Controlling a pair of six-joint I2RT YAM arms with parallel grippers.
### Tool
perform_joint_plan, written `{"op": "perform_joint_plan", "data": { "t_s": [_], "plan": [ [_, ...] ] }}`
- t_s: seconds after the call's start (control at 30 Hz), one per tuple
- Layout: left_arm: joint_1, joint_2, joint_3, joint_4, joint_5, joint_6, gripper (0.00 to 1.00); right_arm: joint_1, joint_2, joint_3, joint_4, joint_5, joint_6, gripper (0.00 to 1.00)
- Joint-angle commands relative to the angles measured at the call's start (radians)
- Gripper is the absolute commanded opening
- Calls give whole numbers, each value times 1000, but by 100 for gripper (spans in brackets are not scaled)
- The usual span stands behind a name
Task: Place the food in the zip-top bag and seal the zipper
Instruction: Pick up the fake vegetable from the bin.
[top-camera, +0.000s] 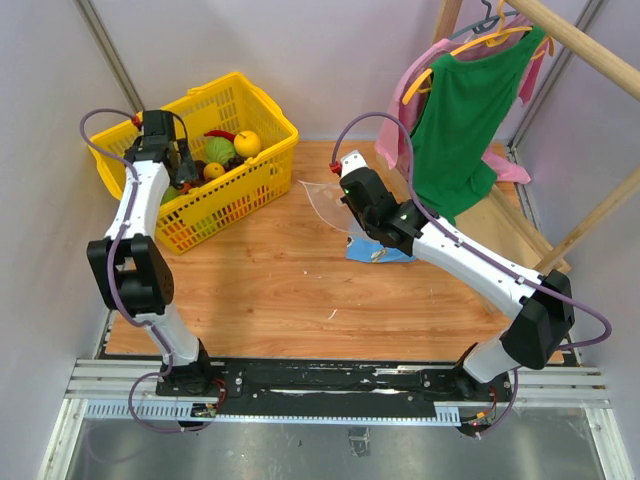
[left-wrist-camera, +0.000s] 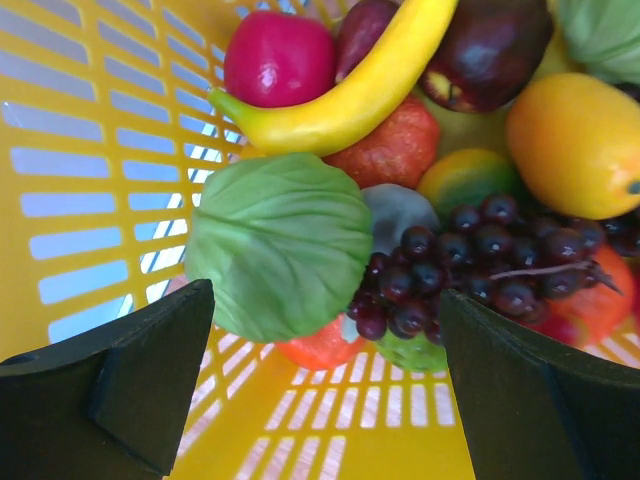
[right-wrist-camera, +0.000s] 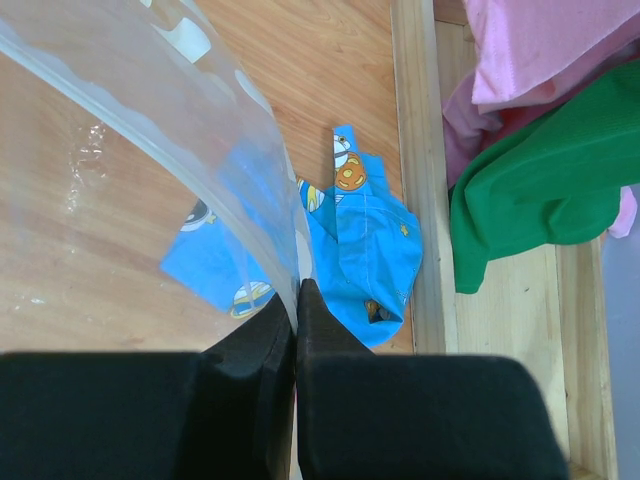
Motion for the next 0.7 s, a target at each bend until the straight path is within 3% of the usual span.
{"op": "perform_joint_plan", "data": {
  "t_s": [0.0,0.4,0.5,0.67],
  "plan": [
    [16,70,53,-32,-40,53,97,-7,-8,-14,18,13,-9,1],
    [21,219,57,-27,-91,90,86,-8,-2,-7,14,14,-10,0],
    [21,241,67,-34,-90,92,74,-8,-5,-9,16,17,-13,0],
    [20,227,75,-41,-70,91,40,-8,-5,-9,18,24,-18,1]
  ]
}}
